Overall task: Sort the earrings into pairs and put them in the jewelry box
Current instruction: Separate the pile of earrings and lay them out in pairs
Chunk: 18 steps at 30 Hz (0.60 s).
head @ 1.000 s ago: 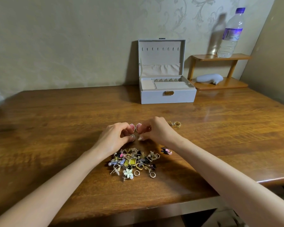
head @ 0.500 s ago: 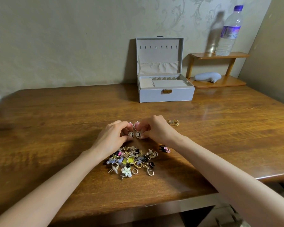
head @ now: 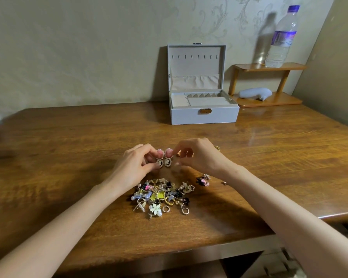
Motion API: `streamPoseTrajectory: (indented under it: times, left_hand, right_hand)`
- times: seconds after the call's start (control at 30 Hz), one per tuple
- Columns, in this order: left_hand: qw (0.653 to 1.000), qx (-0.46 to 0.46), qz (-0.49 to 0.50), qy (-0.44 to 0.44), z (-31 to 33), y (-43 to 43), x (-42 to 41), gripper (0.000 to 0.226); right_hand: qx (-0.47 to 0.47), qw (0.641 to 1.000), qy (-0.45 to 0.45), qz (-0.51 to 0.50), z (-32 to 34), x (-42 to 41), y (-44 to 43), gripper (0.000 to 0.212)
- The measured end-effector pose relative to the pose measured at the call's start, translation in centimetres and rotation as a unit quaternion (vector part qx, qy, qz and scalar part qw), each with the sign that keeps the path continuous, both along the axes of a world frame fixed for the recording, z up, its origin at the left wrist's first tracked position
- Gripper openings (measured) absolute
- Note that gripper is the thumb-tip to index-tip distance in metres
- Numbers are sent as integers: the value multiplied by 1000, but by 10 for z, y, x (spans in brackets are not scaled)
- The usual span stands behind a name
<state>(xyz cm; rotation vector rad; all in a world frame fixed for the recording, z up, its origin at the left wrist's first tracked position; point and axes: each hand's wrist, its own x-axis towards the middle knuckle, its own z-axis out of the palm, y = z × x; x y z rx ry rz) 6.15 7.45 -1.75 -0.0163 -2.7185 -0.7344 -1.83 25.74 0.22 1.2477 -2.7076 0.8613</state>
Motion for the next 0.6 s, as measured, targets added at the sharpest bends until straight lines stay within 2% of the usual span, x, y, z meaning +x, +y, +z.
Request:
streamPoseTrajectory:
  times: [0.17, 0.3, 0.47, 0.6]
  left_hand:
    - [988, 69, -108, -80, 5, -9, 18, 17]
    - [975, 64, -159, -139, 3, -14, 26, 21]
    - [965, 72, -187, -171, 10, -15, 29, 21]
    - [969, 96, -180, -137, 17, -19, 33, 21]
  right_hand:
    - [-7, 990, -71, 118, 7, 10, 31, 21]
    - [38, 983, -85, 159, 2, 15, 39, 29]
    - [59, 984, -61, 155, -6, 13, 36, 29]
    - [32, 984, -67, 159, -7, 13, 36, 17]
